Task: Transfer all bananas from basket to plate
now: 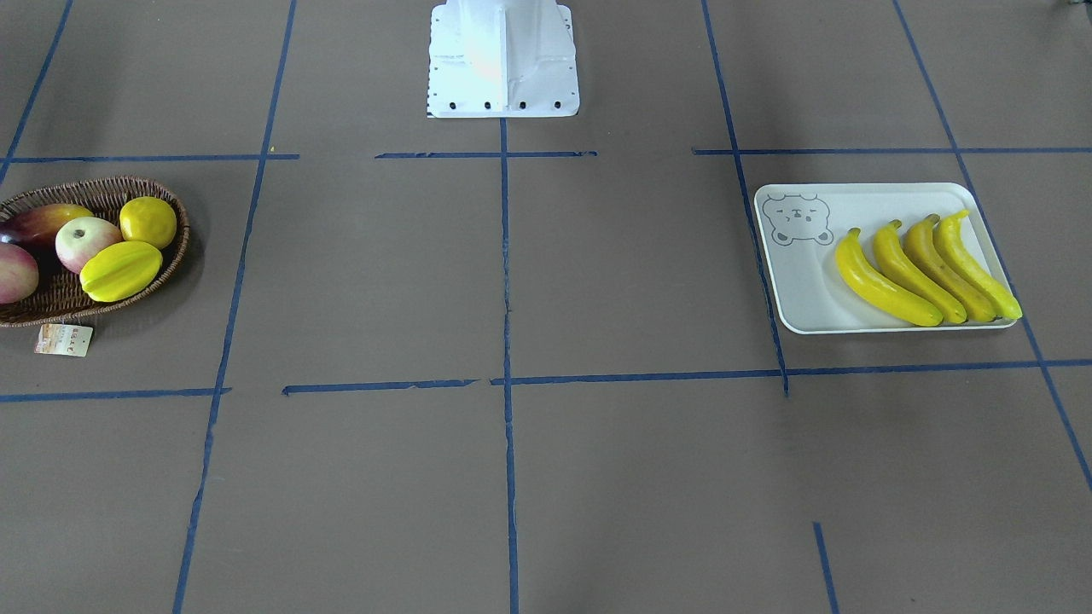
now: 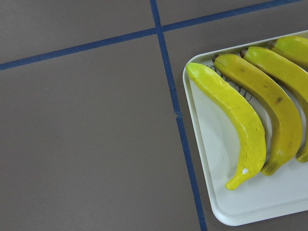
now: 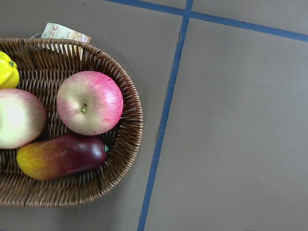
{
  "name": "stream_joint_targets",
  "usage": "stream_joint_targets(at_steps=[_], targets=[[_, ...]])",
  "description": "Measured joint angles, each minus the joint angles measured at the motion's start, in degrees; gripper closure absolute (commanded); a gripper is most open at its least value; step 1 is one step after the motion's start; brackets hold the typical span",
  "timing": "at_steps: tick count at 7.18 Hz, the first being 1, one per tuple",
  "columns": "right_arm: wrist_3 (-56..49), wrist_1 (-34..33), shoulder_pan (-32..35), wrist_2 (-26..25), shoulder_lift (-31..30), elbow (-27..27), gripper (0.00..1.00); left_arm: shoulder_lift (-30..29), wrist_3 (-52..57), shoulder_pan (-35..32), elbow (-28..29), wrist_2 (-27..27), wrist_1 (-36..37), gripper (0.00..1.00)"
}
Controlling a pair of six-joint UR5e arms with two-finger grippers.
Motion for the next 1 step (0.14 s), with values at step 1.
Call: stream_joint_targets(at_steps=[1], targets=[[0.0,0.0,0.0,0.0,-0.1,0.0,0.00,0.0,0.0,0.0,0.0,0.0,0.0,0.00]])
